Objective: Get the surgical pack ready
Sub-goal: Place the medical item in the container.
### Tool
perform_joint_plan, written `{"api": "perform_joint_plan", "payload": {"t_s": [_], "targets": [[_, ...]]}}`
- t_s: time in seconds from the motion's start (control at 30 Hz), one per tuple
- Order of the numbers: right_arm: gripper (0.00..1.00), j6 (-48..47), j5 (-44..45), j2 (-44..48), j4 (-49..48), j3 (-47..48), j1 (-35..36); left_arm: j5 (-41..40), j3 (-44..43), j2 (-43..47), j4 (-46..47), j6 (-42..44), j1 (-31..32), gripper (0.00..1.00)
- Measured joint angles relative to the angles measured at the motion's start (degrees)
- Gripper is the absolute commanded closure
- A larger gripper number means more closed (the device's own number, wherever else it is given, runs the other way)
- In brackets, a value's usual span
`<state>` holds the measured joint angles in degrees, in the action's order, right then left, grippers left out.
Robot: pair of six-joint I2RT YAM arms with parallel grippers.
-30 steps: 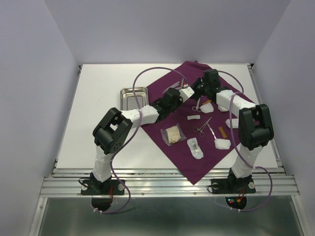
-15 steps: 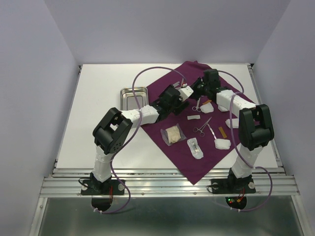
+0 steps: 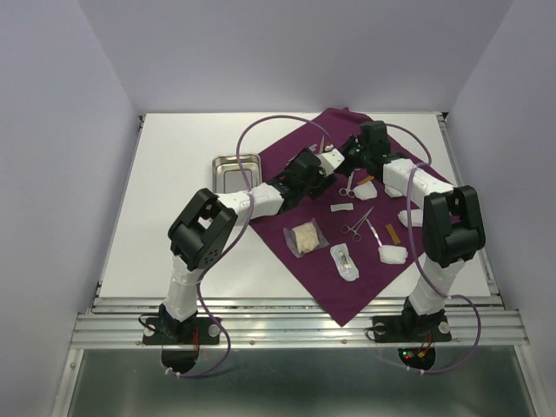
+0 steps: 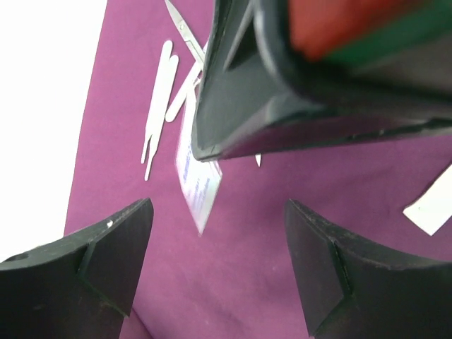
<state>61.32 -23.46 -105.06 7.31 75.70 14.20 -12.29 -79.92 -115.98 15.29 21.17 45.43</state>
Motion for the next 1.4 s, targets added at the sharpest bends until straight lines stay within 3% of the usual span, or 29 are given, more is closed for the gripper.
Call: {"api": "perform_joint_plan", "payload": {"t_s": [0.27, 0.37, 0.4, 0.5, 0.7, 1.07, 1.13, 1.17, 1.2, 1.4], "targets": [[0.99, 0.2, -0.1, 0.8, 0.0, 0.0, -0.5, 0.3, -2.4, -1.3, 0.4, 0.8, 0.0, 0.28], [0.99, 0.2, -0.2, 0.9, 0.0, 0.0, -0.7, 0.3, -2.6, -1.6, 0.7, 0.8, 0.0, 0.42], [0.99, 0.2, -0.2, 0.9, 0.0, 0.0, -0.7, 0.3, -2.6, -1.6, 0.8, 0.8, 0.0, 0.56], [0.99, 0.2, -0.2, 0.9, 0.0, 0.0, -0.7, 0.5, -2.6, -1.6, 0.9, 1.0, 0.0, 0.76], [0.99, 0.3, -0.1, 0.9, 0.0, 0.0, -0.7, 0.5, -2.6, -1.7, 1.2, 1.1, 0.0, 1.0], [0.98, 0.2, 0.2, 1.1, 0.0, -0.1, -0.7, 1.6, -2.2, -1.7, 2.0, 0.8, -0.2, 1.0], [0.78, 0.2, 0.2, 1.2, 0.1, -0.1, -0.7, 2.0, -1.5, -1.6, 3.0, 0.5, -0.5, 1.0], [0.52, 0.2, 0.1, 1.2, 0.2, -0.1, -0.7, 2.3, -1.1, -1.4, 3.2, 0.3, -0.6, 1.0], [0.45, 0.2, 0.1, 1.2, 0.3, -0.1, -0.7, 2.4, -0.7, -1.2, 3.3, 0.2, -0.6, 1.0], [0.19, 0.0, 0.4, 1.9, 0.4, -0.7, -0.6, 4.3, 0.8, -0.1, 3.6, -1.0, -1.0, 1.0]]}}
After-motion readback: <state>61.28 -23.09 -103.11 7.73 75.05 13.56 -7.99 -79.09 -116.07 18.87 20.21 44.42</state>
